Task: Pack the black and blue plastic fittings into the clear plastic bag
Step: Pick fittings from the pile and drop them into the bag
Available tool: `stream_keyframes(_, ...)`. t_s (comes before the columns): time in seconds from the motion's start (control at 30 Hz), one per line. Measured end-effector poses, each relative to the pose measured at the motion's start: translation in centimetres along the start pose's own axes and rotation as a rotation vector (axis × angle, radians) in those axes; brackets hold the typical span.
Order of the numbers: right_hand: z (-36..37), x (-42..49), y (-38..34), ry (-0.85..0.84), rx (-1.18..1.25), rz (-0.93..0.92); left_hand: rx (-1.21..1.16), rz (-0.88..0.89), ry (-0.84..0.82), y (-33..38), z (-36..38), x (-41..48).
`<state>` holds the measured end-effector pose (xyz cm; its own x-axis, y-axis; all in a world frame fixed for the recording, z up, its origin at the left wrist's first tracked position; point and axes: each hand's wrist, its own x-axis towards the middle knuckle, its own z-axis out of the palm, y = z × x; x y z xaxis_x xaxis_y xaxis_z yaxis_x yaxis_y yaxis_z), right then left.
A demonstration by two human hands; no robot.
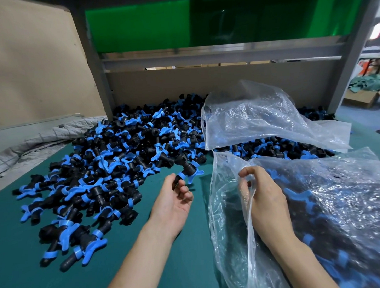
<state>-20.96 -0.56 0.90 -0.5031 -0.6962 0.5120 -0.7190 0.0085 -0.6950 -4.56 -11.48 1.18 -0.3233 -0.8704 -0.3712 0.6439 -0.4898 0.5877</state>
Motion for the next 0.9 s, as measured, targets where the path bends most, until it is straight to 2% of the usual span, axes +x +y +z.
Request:
stream_keyframes(0.6,-0.05,-0.03,-0.13,-0.007,0.0,-0.001,0.029,0.018,0.0,-0.12,0.1,0.13)
stream_keyframes(0.9,-0.15,-0.07,-0.27,-0.002,0.0,-0.01,0.124,0.053,-0.027,-0.27,0.33,-0.24)
